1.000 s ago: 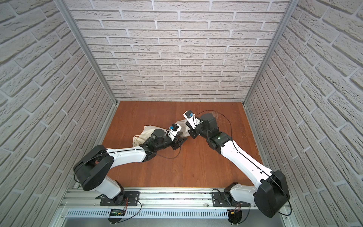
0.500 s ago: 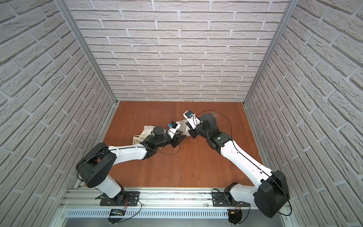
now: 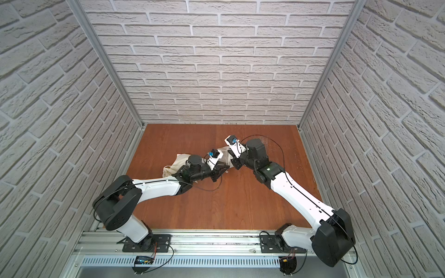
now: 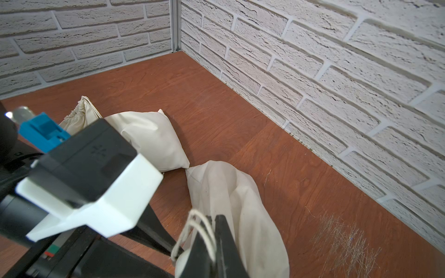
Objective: Close the soil bag
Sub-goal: Frap the soil bag at the center of the board.
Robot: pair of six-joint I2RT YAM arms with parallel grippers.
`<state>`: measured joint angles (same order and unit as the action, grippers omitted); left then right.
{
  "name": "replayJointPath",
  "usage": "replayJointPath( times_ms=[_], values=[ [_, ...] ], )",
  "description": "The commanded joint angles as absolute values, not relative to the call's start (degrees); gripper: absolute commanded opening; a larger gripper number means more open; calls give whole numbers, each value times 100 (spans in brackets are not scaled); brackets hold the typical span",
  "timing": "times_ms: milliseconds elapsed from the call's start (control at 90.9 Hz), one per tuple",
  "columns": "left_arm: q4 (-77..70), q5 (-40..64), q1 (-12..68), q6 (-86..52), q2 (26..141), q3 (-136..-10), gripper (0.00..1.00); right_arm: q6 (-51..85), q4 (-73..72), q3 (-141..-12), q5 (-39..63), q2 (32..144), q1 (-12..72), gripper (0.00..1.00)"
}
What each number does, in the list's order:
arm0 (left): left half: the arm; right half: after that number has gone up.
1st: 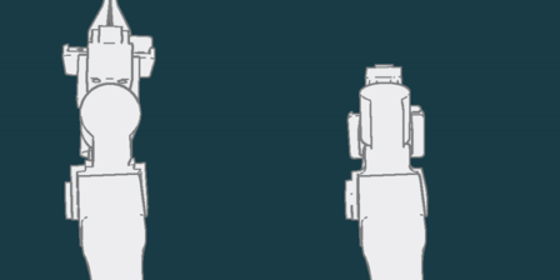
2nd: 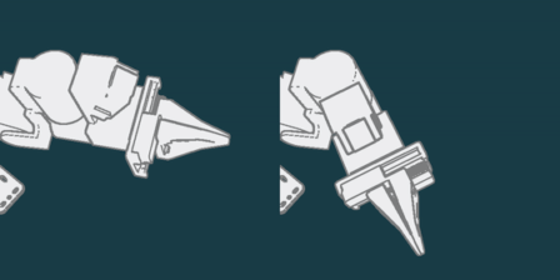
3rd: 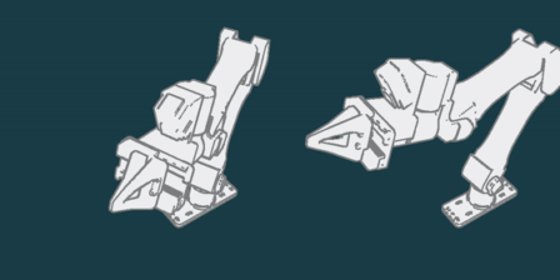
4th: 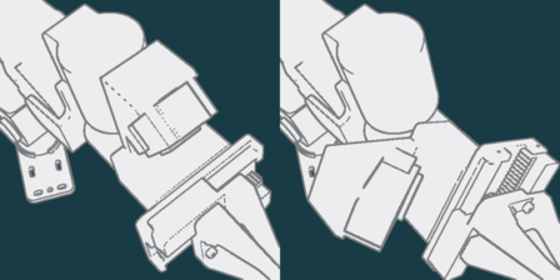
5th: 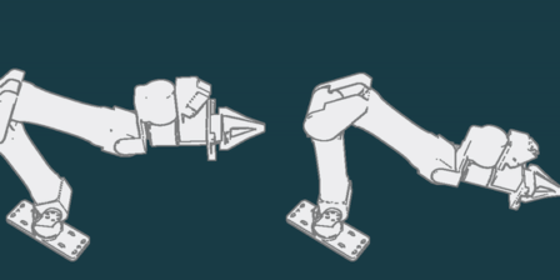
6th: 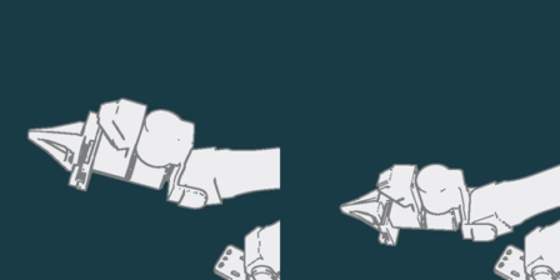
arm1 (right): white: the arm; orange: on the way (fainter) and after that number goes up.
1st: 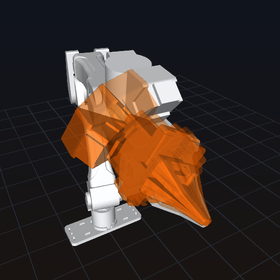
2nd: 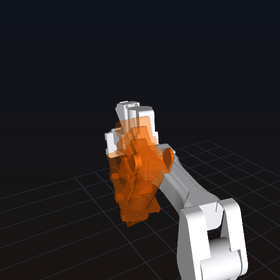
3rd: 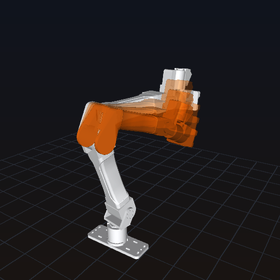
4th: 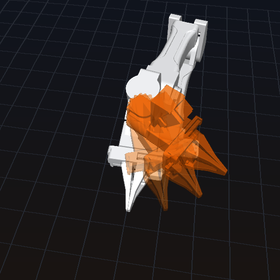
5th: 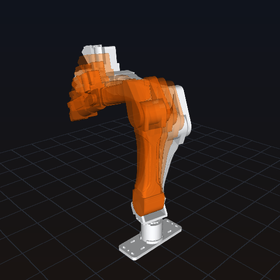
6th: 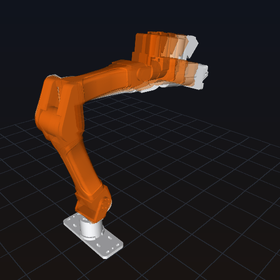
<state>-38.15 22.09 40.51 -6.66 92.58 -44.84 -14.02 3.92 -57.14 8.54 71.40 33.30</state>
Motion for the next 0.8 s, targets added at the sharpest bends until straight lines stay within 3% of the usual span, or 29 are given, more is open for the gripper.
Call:
replayJointPath(
  times_ms=[0,143,297,792],
  values=[
    [-4133,2437,4135,-695,9053,-4544,21,-1479,129,-5680,870,6939,3373,3],
    [-4250,2413,4149,-703,8897,-4421,22,-1481,102,-5652,869,6946,3375,3],
    [-4253,2357,4151,-690,8848,-4460,29,-1442,58,-5649,910,6964,3375,3],
    [-4473,2327,4156,-849,9544,-4859,30,-1316,-180,-5557,1148,6896,3358,3]
  ],
)
